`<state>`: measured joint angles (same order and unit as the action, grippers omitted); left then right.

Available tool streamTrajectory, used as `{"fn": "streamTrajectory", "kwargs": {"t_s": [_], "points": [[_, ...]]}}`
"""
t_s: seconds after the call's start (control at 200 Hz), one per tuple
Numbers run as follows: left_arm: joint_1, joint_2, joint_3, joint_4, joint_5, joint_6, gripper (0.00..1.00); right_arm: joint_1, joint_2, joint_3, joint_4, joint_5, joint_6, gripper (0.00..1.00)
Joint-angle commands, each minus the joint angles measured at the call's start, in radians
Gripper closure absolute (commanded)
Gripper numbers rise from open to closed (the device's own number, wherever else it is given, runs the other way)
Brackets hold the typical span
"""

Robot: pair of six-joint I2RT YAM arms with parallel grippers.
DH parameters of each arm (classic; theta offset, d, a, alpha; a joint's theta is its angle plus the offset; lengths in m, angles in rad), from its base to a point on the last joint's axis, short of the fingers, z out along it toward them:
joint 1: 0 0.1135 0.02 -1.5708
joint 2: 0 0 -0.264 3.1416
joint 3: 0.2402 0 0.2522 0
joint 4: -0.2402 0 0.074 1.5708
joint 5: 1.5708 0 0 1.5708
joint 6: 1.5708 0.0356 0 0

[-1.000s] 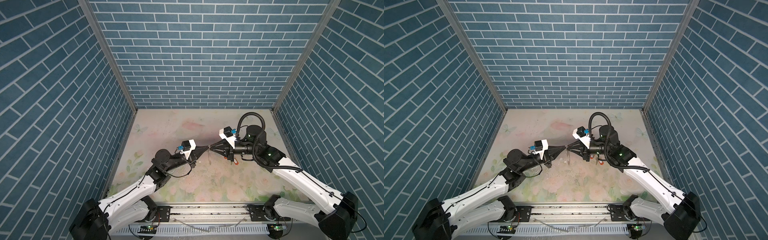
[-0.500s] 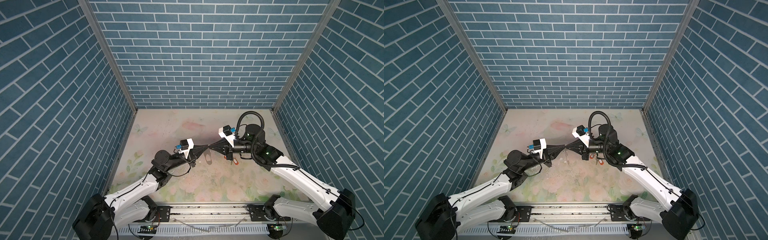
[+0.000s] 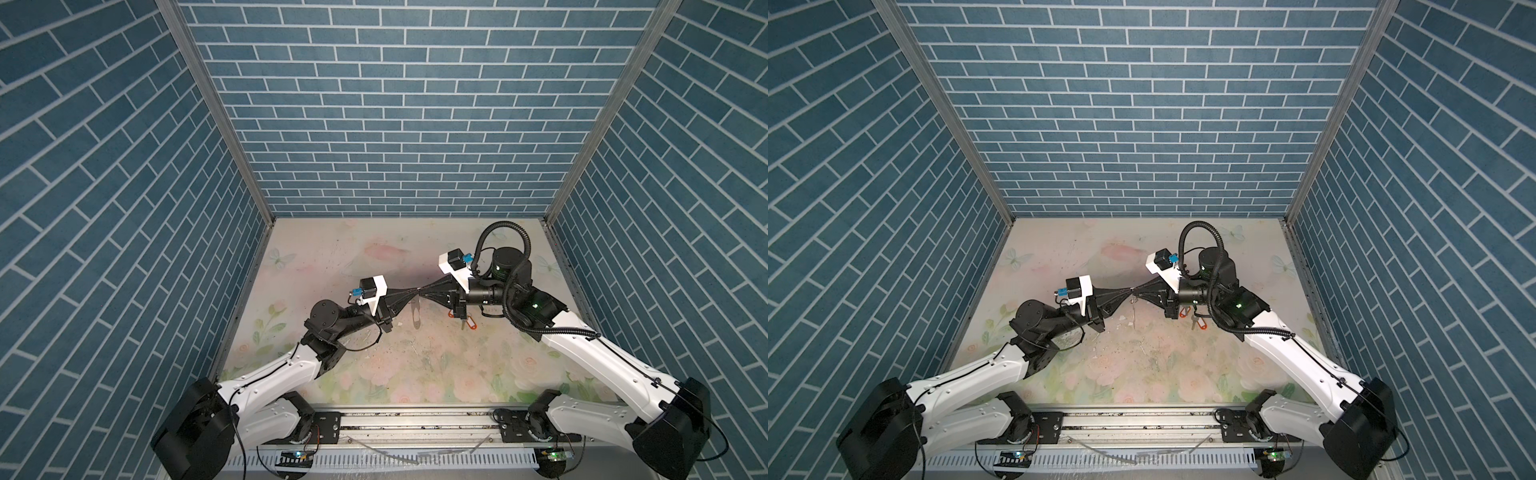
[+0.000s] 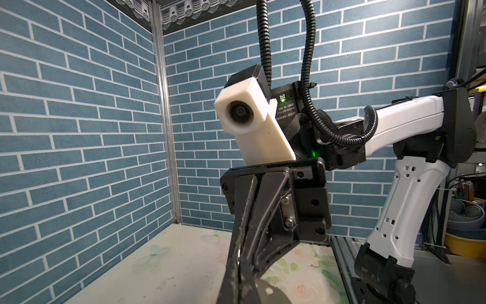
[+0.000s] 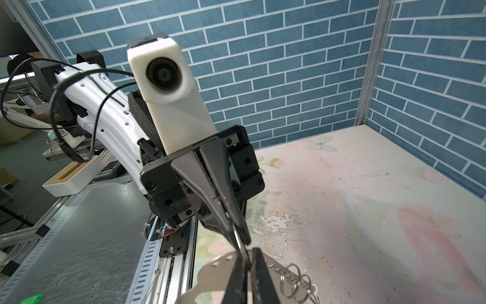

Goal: Put the keys on the keyring

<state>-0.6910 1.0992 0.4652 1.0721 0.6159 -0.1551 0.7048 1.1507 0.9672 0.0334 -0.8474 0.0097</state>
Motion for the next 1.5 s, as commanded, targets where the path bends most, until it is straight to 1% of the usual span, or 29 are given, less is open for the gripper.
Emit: {"fn": "streamTrajectory", "kwargs": {"t_s": [0.0,0.085,0.275,0.4,0.525,0.59,0.645,0.685,0.765,0.815,0.98,1.085,1.205,1.33,1.405,1.495], "points": [[-0.006,0.017,0.013,0.008,0.032,-0.011,1.00,0.021,0.022,0.002,0.058,-0.080,0.023,0.89],[-0.005,0.019,0.013,0.011,0.034,-0.012,1.00,0.021,0.027,0.002,0.063,-0.084,0.025,0.89],[-0.004,0.021,0.011,0.006,0.038,-0.015,1.00,0.021,0.022,0.006,0.067,-0.091,0.024,1.00],[-0.001,0.018,0.006,0.005,0.035,-0.016,1.00,0.022,0.018,0.011,0.057,-0.091,0.019,1.00],[0.004,0.009,0.007,-0.014,0.030,-0.011,1.00,0.021,0.020,0.023,0.012,-0.082,-0.004,1.00],[0.008,-0.005,0.007,-0.042,0.016,-0.003,0.94,0.021,0.025,0.035,-0.023,-0.074,-0.017,1.00],[0.011,-0.027,0.006,-0.079,0.003,0.012,0.85,0.021,0.028,0.047,-0.057,-0.064,-0.032,1.00],[0.014,-0.049,0.007,-0.114,-0.008,0.027,0.82,0.021,0.032,0.055,-0.094,-0.057,-0.046,1.00],[0.016,-0.101,0.016,-0.206,-0.024,0.069,0.75,0.021,0.037,0.074,-0.158,-0.038,-0.074,1.00],[0.018,-0.138,0.028,-0.284,-0.031,0.098,0.73,0.022,0.041,0.085,-0.199,-0.030,-0.090,1.00],[0.019,-0.238,0.102,-0.592,-0.051,0.210,0.72,0.021,0.063,0.116,-0.287,-0.012,-0.123,1.00],[0.019,-0.264,0.196,-0.839,-0.066,0.266,0.71,0.021,0.083,0.143,-0.342,-0.002,-0.148,1.00],[0.019,-0.240,0.323,-1.086,-0.063,0.317,0.71,0.022,0.103,0.172,-0.399,0.010,-0.176,1.00],[0.018,-0.156,0.447,-1.280,-0.026,0.350,0.74,0.021,0.127,0.211,-0.471,0.013,-0.209,1.00],[0.019,-0.093,0.506,-1.362,-0.001,0.367,0.75,0.021,0.140,0.225,-0.494,0.017,-0.217,1.00],[0.017,-0.036,0.546,-1.405,0.019,0.376,0.76,0.022,0.147,0.229,-0.497,0.020,-0.218,1.00]]}}
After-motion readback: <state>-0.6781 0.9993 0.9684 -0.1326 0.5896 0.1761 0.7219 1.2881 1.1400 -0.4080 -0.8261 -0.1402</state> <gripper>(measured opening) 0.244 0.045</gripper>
